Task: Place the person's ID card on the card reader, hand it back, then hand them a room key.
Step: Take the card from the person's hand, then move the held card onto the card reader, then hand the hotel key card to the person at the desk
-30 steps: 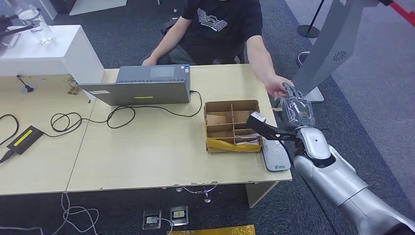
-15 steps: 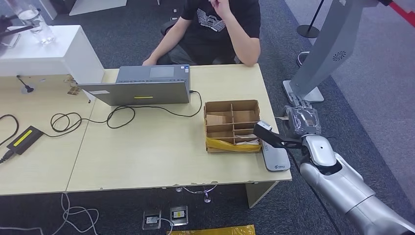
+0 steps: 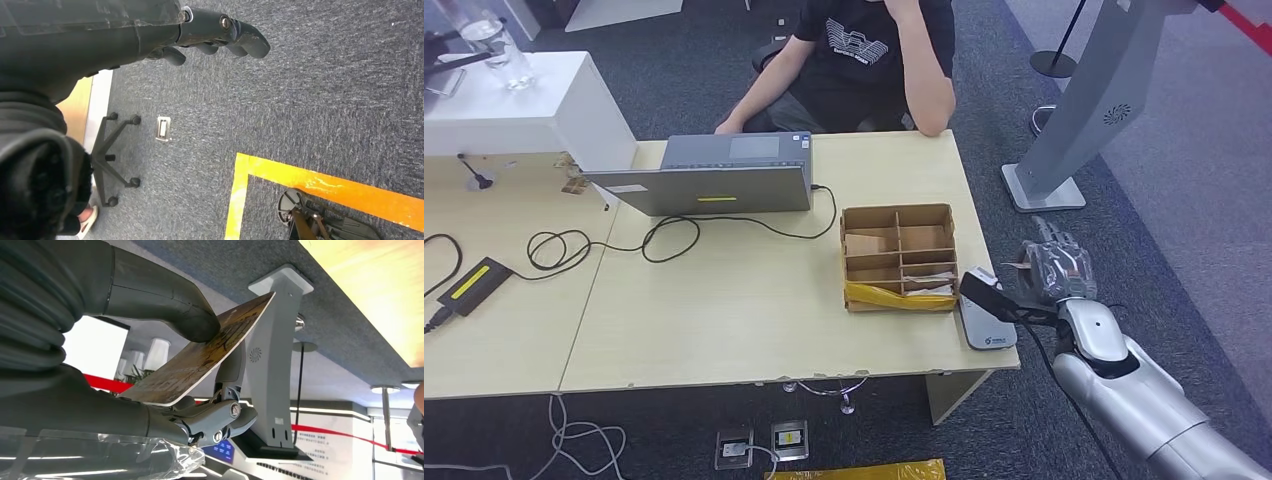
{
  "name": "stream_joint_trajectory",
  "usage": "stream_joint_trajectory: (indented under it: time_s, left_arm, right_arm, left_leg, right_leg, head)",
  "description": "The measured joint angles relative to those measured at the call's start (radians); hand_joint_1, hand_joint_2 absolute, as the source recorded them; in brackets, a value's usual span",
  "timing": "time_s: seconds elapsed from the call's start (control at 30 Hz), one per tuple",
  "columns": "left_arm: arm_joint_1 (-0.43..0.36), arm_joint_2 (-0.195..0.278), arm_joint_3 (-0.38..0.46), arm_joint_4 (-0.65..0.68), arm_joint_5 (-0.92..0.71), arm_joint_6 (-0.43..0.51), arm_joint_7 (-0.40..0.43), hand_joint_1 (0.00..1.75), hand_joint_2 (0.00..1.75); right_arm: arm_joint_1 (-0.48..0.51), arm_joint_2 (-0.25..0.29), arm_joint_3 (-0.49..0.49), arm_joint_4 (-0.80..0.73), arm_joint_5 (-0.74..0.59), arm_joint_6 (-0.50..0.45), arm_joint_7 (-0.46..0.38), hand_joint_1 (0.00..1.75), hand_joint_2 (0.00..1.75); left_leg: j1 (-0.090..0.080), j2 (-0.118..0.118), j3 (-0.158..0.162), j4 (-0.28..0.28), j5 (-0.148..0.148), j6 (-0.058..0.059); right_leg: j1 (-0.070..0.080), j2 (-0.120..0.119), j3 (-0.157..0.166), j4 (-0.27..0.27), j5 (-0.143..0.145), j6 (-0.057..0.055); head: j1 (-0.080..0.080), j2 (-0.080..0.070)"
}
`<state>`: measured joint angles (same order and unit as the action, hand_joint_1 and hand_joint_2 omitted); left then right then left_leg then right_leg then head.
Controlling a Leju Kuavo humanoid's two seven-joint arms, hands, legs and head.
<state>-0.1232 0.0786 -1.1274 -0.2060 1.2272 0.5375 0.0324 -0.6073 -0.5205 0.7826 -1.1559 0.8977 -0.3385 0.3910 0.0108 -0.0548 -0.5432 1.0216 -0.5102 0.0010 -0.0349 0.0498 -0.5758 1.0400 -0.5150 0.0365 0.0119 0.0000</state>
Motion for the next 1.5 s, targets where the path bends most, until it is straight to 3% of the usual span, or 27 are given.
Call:
stream_joint_trajectory:
  time_s: [0.43, 0.6, 0.83, 1.2, 1.5]
  left_arm:
    - [0.001, -0.006, 0.001, 0.000, 0.023, 0.016, 0.010, 0.00, 0.00]
    - [0.001, -0.006, 0.002, 0.000, 0.029, 0.021, 0.010, 0.00, 0.00]
    - [0.001, -0.006, 0.004, 0.000, 0.050, 0.015, 0.000, 0.00, 0.00]
    - [0.001, -0.004, 0.004, 0.000, 0.041, 0.018, 0.015, 0.00, 0.00]
    - [0.002, -0.003, 0.004, 0.000, 0.029, 0.013, 0.020, 0.00, 0.00]
  right_arm:
    - [0.037, 0.006, 0.013, 0.022, -0.022, 0.025, -0.043, 1.75, 1.75]
    - [0.036, 0.048, 0.042, 0.073, -0.095, 0.015, -0.121, 1.75, 1.75]
    - [0.027, 0.093, 0.072, 0.172, -0.178, -0.031, -0.162, 1.75, 1.75]
    - [0.010, 0.116, 0.075, 0.259, -0.234, -0.064, -0.165, 1.75, 1.75]
    - [0.006, 0.106, 0.075, 0.246, -0.242, -0.092, -0.120, 1.75, 1.75]
  left_leg:
    - [0.000, 0.000, 0.000, 0.000, -0.001, -0.001]
    - [0.001, 0.000, 0.000, 0.000, -0.001, -0.001]
    - [0.001, 0.000, 0.001, 0.000, -0.001, -0.001]
    - [0.001, 0.001, 0.006, 0.000, 0.000, -0.002]
    - [0.001, 0.001, 0.006, 0.000, 0.000, -0.002]
  right_leg:
    - [0.000, 0.000, 0.000, 0.000, 0.000, 0.000]
    - [0.001, 0.000, 0.000, 0.000, 0.000, 0.000]
    - [0.001, 0.000, 0.001, 0.000, 0.000, 0.000]
    - [0.001, 0.002, 0.005, 0.000, 0.001, -0.001]
    - [0.001, 0.003, 0.005, 0.000, 0.002, -0.001]
  head:
    - [0.000, 0.000]
    - [0.000, 0.000]
    - [0.000, 0.000]
    - [0.000, 0.000]
    - [0.000, 0.000]
